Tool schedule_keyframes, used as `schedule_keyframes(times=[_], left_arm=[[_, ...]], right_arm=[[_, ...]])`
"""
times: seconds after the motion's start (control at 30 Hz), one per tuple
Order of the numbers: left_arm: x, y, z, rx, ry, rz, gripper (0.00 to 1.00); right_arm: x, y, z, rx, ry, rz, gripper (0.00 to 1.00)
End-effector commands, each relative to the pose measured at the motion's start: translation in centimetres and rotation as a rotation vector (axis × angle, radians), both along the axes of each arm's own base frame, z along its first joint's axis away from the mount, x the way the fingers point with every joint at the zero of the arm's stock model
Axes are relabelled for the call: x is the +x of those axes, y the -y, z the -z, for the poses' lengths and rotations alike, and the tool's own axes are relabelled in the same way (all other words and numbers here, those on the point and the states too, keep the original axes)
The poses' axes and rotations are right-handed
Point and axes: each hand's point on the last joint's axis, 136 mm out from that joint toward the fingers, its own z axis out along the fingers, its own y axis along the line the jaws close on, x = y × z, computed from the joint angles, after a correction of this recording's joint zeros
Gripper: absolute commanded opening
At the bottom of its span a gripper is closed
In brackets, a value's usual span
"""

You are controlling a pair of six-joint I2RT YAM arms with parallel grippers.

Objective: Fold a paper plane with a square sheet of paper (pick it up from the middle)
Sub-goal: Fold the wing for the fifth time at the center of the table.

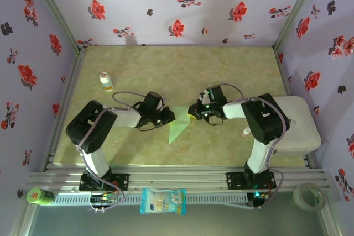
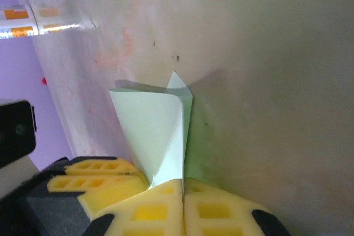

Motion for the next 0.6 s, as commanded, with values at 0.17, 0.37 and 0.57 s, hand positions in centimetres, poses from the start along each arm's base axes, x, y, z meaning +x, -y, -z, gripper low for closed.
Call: schedule_keyframes(times=[0.17,0.37,0.57], left_arm=[[0.8,-2.0,-6.7,0.069,0.232,0.027,0.39],[-0.7,-2.6,-7.2,0.236,0.387,0.11,0.39],[-2.9,-2.0,-8.2,0.569,0.739,0.273,0.37]], right_arm=[[1.1,0.8,-1.8,0.052,0.02,0.163,0.02],[0.9,1.5,-2.7,0.011,0.024,0.275,0.02],[0.2,1.6,-2.7,-0.029,-0.012,0.325,0.01]])
